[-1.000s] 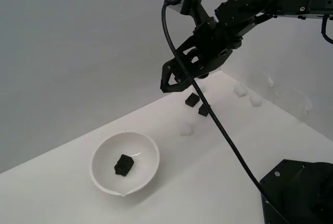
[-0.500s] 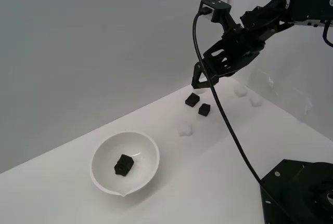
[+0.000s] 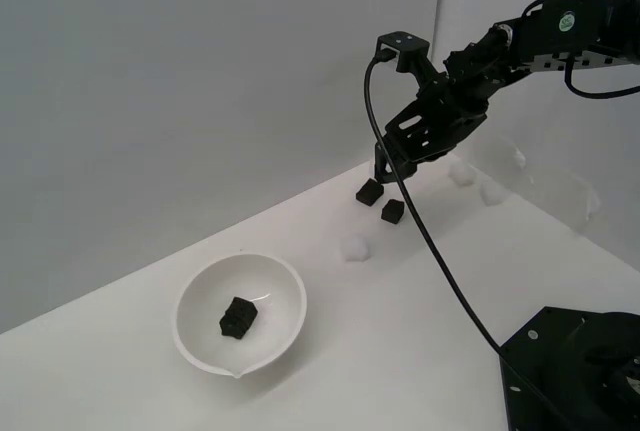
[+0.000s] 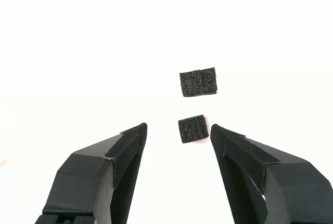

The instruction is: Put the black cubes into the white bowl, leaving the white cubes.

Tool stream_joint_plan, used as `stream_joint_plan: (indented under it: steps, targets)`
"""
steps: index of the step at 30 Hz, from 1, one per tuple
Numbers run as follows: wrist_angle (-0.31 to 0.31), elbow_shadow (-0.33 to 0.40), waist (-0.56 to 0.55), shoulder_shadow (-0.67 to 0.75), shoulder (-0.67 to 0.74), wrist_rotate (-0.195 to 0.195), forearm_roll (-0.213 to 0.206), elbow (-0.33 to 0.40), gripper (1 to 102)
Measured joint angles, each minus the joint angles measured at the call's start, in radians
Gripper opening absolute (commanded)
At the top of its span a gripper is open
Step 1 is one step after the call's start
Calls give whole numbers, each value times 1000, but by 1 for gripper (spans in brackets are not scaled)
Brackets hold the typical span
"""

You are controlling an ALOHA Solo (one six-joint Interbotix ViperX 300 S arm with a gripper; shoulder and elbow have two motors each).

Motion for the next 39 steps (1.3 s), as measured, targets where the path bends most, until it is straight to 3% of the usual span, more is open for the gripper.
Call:
stream_joint_plan:
  steps: [11,16,21,36,39]
  targets:
    - [-78,2,0,-101,-104,20,0,6,73]
    - [-118,44,2,-107,-110,18,-9,44,79]
    - [-156,81,2,-126,-129,18,-12,81,80]
    - [-229,84,2,-201,-202,35,-12,84,80]
    - [-236,84,2,-216,-216,35,-12,84,73]
